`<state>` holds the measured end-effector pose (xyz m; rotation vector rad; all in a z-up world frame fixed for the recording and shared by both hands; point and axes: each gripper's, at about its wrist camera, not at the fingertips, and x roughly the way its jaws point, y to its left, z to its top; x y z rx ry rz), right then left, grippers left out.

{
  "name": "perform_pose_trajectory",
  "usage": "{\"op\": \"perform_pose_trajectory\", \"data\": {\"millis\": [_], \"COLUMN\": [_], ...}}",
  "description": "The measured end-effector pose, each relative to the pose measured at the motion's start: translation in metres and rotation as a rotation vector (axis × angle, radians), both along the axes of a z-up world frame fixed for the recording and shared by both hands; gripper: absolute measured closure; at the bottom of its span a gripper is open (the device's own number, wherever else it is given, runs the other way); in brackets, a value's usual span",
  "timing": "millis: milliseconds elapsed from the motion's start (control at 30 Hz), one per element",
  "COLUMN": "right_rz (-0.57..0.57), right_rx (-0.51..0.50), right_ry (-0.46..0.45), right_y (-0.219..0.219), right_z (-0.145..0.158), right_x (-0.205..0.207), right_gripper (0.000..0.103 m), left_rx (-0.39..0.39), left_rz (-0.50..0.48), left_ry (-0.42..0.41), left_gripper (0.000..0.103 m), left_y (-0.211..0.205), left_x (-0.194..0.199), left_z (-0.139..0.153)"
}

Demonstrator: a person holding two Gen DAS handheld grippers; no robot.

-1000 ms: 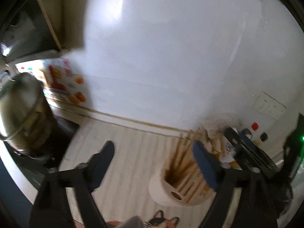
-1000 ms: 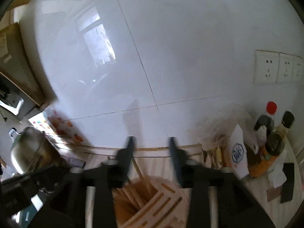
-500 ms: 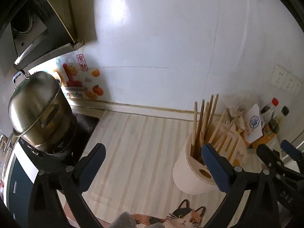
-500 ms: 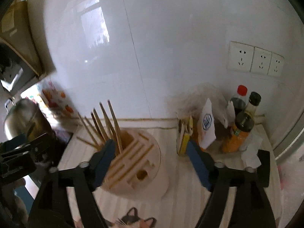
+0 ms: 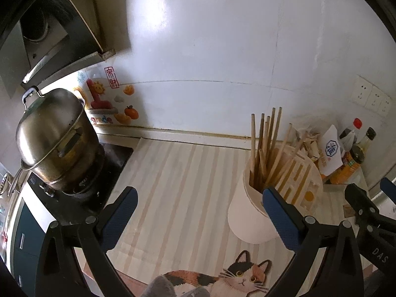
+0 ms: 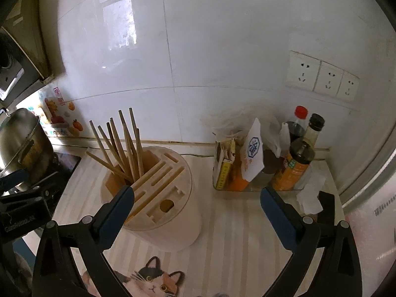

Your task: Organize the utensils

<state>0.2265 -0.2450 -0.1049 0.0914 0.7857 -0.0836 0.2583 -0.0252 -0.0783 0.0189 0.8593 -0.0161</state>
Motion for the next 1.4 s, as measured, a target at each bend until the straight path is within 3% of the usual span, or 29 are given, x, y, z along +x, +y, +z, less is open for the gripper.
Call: {"op": "perform_pose_trajectory", "data": {"millis": [200, 500, 900, 1133, 1400], "right_rz": [-0.042, -0.135, -0.186, -0.186, -0.167], "right_rx": [-0.03, -0.036, -0.052, -0.059, -0.058], "right_ry": [-0.04, -0.115, -0.195, -0.223, -0.206], "right_y": [0.008, 0.036, 0.078, 0.078, 0.072], "right_z": [0.021, 0.065, 0.11, 0.126, 0.13], "right_x": [-0.037, -0.129, -0.237, -0.261, -0.26], "right_gripper": [0.0, 0.0, 0.0, 0.0, 0.0], "left_rx": [-0.005, -0.033, -0.037, -0.045, -0.039], "left_rz": [-0.048, -0.092, -0.126, -0.117, -0.1], "left_ry": [-0.053, -0.128, -0.184, -0.184, -0.173], "left_gripper": [0.0, 0.0, 0.0, 0.0, 0.0], "left_y": [0.01, 0.052, 0.078, 0.074, 0.068], "left_x": [-0.04, -0.122, -0.194, -0.205, -0.204], "left_z": [0.025, 0.066, 0.094, 0.098, 0.097]}}
